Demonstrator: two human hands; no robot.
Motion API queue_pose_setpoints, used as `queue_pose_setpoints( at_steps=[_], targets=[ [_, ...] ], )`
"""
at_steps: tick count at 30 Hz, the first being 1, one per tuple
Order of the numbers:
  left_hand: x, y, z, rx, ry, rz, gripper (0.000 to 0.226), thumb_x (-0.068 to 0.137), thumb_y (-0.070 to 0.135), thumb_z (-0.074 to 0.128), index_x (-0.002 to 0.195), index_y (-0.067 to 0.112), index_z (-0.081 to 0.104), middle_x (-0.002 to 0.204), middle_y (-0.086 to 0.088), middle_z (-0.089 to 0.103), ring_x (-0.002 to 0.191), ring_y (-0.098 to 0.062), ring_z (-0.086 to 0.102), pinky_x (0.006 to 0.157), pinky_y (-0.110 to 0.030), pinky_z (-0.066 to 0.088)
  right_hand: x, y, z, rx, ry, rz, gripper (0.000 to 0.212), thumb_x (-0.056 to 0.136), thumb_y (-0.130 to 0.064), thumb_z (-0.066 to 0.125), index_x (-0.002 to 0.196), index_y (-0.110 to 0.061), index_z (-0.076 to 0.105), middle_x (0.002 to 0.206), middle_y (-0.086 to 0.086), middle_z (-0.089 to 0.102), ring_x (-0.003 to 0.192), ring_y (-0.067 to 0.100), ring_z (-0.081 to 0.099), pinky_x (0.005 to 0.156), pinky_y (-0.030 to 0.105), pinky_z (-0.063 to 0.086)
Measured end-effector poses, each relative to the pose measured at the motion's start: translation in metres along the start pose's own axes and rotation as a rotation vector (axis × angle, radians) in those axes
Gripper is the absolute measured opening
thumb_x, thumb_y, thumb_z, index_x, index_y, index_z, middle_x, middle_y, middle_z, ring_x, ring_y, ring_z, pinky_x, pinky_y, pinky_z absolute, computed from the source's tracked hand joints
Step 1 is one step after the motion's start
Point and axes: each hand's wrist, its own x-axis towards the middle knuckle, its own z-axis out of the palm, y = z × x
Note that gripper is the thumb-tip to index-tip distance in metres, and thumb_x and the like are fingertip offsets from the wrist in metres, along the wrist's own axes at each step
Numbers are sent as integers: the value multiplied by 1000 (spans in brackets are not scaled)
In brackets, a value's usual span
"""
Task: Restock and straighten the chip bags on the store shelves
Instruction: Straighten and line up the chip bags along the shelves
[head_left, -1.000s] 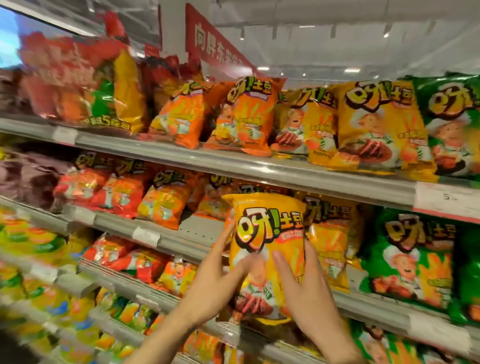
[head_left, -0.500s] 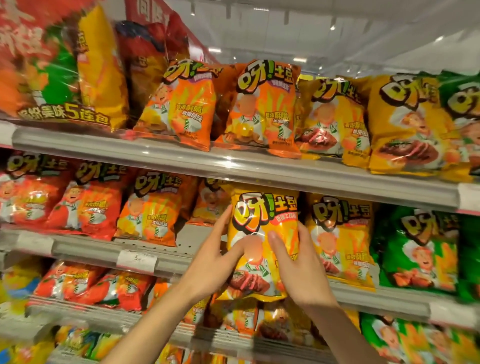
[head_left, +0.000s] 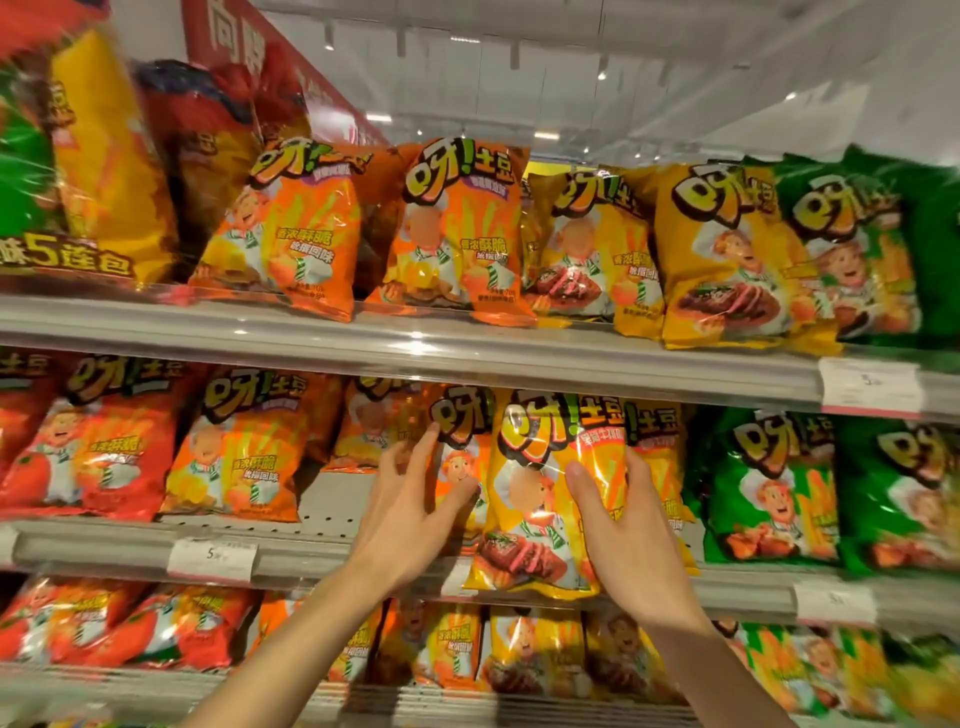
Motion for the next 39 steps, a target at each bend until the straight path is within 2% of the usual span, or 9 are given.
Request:
queue_pose_setpoints(
  at_steps=[3,8,11,18,22,27,30,34,39],
  targets=[
    [8,2,10,-4,-59,-29,88,85,76,49,154,50,2,165,2,8,148,-26,28,113,-45,36,2,1,-5,7,11,-4,79,93,-66,46,157,-29,18,157,-10,32,138,8,33,102,24,25],
    [16,-3,19,-151,-79,-21,93,85,65,63,157,41,10,159,2,25,143,-13,33,115,-36,33,6,6,-11,-28,13,23,85,90,-72,42,158,-29,15,161,-8,29,146,16,30,112,35,28],
    [17,-4,17,-217,-37,-11,89,87,55,68,157,40,15,150,10,28,131,-3,34,106,-26,31,8,8,-14,-2,13,30,83,90,-70,43,157,-29,18,156,-7,37,138,15,38,105,33,31],
    [16,-15,-18,-184,96,10,81,90,46,67,156,36,20,135,19,26,125,5,29,103,-22,26,14,9,-9,-13,-2,24,87,87,-73,40,158,-28,17,160,-5,32,147,20,31,113,39,29],
    [15,-38,-50,-96,112,24,76,90,48,66,152,39,24,138,16,31,125,0,35,102,-26,30,17,9,0,-6,0,12,83,91,-69,42,158,-28,17,160,-5,32,146,20,31,111,38,30],
    [17,-63,-75,-16,108,-10,81,91,47,64,157,30,21,141,11,32,126,-4,36,104,-26,30,21,8,17,-53,18,2,86,87,-75,40,157,-30,17,162,-5,30,147,20,31,115,44,31],
    [19,-75,-82,69,93,-27,81,91,56,57,158,34,18,153,4,30,135,-13,37,108,-32,32,23,5,26,-61,16,-15,85,90,-73,41,158,-28,17,163,-4,28,147,20,30,116,42,30],
    [16,-78,-81,232,74,-50,72,97,56,47,158,40,12,167,-6,8,154,-23,8,121,-45,18,28,-3,41,-100,31,-57,83,93,-69,40,158,-23,16,164,-1,24,148,23,28,114,42,30],
    [10,-78,-79,390,141,14,66,97,64,31,156,34,25,166,-16,10,153,-32,10,118,-50,23,41,-11,67,-250,100,-98,80,95,-67,38,150,-9,29,149,12,42,131,31,48,94,39,43]
  ],
)
